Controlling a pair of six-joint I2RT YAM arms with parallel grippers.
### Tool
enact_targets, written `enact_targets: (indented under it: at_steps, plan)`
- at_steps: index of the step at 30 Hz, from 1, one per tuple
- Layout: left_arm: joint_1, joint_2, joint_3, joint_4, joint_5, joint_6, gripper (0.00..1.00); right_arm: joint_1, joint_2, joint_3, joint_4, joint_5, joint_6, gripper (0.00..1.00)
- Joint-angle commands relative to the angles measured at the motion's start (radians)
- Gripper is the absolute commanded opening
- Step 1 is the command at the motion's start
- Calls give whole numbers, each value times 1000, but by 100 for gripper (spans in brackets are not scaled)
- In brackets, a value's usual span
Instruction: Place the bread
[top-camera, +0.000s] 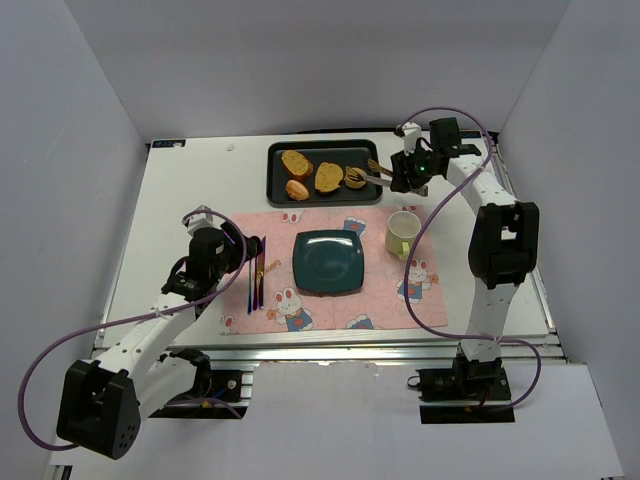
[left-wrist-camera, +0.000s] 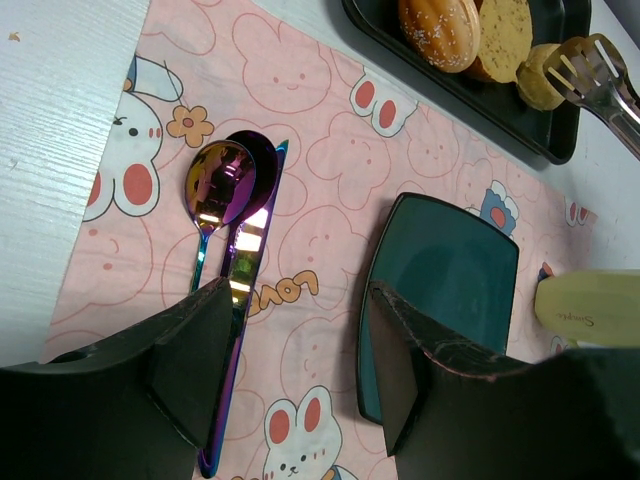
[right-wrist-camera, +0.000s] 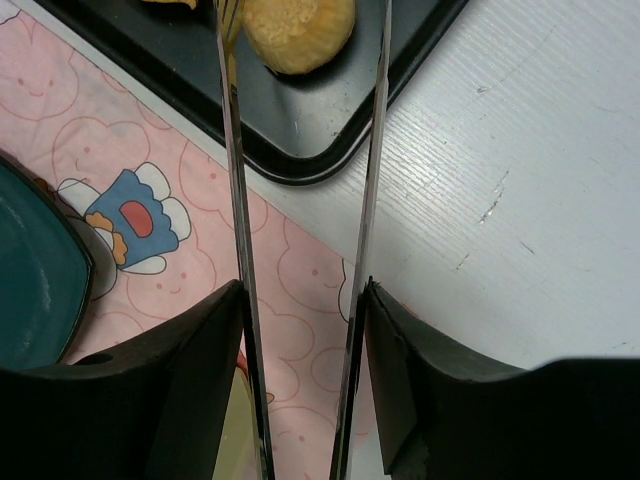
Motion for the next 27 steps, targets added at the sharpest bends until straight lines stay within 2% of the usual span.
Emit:
enact_targets:
  at_steps: [1, 19, 24, 27]
  plan:
    - [0, -10, 19, 18, 2, 2, 66, 5, 6, 40, -13, -12, -12, 56]
    - [0, -23, 16, 8, -2, -2, 66, 5, 30, 78, -67, -36, -31, 57]
    - [0, -32, 14, 2, -5, -2, 66, 6, 45, 99, -86, -52, -24, 49]
    - [0, -33, 16, 1, -8, -1, 66, 6, 40, 112, -87, -71, -21, 37]
